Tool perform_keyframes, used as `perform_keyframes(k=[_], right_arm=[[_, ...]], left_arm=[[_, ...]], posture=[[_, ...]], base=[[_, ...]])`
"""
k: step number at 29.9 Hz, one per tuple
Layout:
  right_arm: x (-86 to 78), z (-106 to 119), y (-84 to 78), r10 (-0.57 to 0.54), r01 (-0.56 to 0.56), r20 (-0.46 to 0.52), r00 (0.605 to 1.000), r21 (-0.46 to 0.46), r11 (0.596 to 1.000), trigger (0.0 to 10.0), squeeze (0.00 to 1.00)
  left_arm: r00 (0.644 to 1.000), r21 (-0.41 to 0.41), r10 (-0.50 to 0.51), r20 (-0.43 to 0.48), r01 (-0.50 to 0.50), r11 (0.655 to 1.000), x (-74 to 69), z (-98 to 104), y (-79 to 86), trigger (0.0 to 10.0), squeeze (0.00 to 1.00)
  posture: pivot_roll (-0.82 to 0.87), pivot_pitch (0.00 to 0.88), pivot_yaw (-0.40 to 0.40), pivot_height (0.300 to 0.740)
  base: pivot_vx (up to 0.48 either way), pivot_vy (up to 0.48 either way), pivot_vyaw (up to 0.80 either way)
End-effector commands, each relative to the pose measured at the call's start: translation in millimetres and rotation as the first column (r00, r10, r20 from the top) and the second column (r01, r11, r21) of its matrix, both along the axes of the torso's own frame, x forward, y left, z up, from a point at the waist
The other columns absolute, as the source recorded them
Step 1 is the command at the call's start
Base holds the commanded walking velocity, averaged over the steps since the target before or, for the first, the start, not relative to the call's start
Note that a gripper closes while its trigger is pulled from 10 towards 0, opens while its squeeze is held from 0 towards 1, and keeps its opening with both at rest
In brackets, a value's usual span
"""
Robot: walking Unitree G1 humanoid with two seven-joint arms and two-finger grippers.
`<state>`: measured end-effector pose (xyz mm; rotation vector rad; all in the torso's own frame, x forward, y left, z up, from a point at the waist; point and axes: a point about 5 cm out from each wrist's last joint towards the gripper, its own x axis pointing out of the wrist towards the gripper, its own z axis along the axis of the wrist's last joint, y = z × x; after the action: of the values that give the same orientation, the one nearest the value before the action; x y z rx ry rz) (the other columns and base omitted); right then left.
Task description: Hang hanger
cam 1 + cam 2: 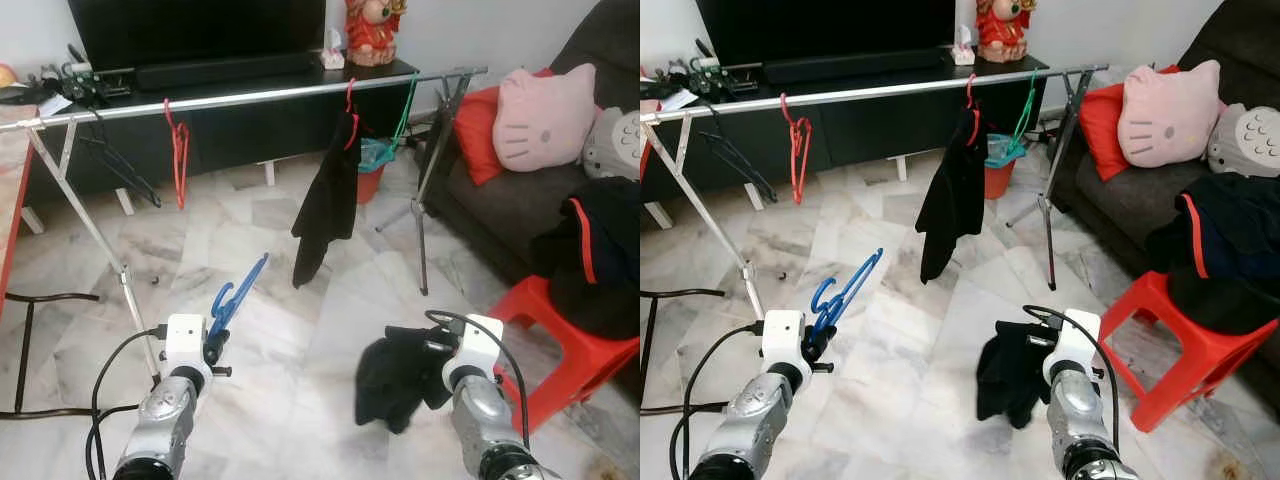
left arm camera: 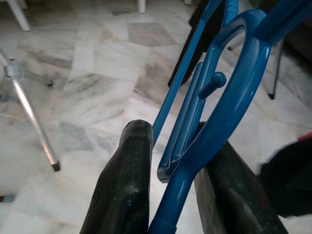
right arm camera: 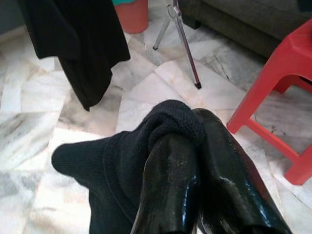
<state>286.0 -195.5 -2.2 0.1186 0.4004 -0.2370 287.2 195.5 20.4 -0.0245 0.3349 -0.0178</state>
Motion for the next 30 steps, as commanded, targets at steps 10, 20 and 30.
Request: perform_keyframes(k=[10, 20, 30], right_arm=[[7.7, 7.9, 8.6, 0.035, -0.034, 0.037, 0.999, -0.038, 0.999, 10.0, 0.0], [12.5, 12.2, 8.3, 0.026, -0.024, 0.044, 0.999, -0.038, 0.999, 10.0, 0.0], [14.0, 12.7, 11.6, 0.048, -0.046, 0.041, 0.998, -0.041, 0.998, 10.0, 0.0]], left_arm=[[0.999, -0.008, -0.002, 0.052, 0.002, 1.0, 9.7, 9.2, -5.5, 10.0, 0.0], [0.997, -0.007, 0.003, 0.072, -0.002, 1.0, 15.5, 15.1, -5.0, 10.0, 0.0], [0.997, -0.005, -0.007, 0.079, 0.008, 1.0, 18.8, 17.4, -7.0, 10.0, 0.0]], posture=[[0.05, 0.0, -0.043, 0.74], [0.04, 0.0, -0.036, 0.74], [0.05, 0.0, -0.033, 0.74]], base=[[0.48, 0.0, 0.0], [0.48, 0.0, 0.0], [0.48, 0.0, 0.0]])
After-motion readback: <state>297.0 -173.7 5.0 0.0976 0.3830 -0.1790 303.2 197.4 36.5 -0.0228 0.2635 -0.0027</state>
